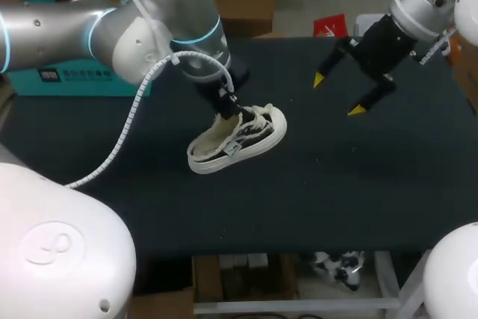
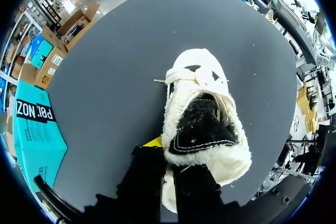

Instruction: Open the shoe tongue, take the insole out of the shoe, put the insole back into the shoe, and pack the shoe into the shoebox

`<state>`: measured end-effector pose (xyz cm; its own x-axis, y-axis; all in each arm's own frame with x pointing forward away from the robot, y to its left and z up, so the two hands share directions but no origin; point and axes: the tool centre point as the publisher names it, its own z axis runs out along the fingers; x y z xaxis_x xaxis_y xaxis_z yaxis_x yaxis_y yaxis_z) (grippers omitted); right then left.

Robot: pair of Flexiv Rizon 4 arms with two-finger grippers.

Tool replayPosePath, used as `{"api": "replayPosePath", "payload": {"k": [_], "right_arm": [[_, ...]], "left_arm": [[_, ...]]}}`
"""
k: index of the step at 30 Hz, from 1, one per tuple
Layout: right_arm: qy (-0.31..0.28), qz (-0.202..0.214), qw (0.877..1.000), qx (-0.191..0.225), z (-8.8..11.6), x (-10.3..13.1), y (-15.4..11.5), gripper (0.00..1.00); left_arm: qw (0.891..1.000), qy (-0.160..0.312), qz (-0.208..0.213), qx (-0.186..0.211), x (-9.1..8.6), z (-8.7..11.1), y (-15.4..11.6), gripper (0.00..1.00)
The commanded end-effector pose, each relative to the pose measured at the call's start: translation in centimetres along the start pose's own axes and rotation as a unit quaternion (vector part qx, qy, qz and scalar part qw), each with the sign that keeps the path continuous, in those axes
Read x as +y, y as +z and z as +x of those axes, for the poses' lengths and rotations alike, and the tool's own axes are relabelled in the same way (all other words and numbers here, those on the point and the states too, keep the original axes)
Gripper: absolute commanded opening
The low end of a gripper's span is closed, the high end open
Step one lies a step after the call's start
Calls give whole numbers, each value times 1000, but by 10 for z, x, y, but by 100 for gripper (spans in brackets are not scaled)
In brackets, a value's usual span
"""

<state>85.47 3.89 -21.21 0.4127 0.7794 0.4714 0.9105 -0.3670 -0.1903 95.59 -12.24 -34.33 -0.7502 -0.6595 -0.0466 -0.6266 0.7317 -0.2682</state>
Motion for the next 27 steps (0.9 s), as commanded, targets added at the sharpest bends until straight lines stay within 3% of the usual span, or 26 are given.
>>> {"api": "replayPosePath", "payload": {"k": [1,6,10,12,14,16,23,27], "right_arm": [[0,-1,1000,0,-1,-1,-1,100],[0,-1,1000,0,-1,-1,-1,100],[-80,-21,994,-69,5,-10,-10,100],[-130,-30,988,-80,4,-16,-13,100],[-209,-8,974,-85,-1,-20,-16,100],[-309,17,948,-68,-7,-23,-19,100],[-309,17,948,-68,-7,-23,-19,100],[-309,17,948,-68,-7,-23,-19,100]], "left_arm": [[1000,7,19,13,6,-3,-6,0],[998,24,46,24,13,3,-31,0],[997,34,69,31,19,11,-52,0],[996,42,74,36,21,15,-61,0],[995,47,77,36,18,17,-69,0],[995,57,78,30,20,20,-75,0],[988,95,116,27,24,16,-117,0],[982,130,133,27,26,2,-144,0]]}}
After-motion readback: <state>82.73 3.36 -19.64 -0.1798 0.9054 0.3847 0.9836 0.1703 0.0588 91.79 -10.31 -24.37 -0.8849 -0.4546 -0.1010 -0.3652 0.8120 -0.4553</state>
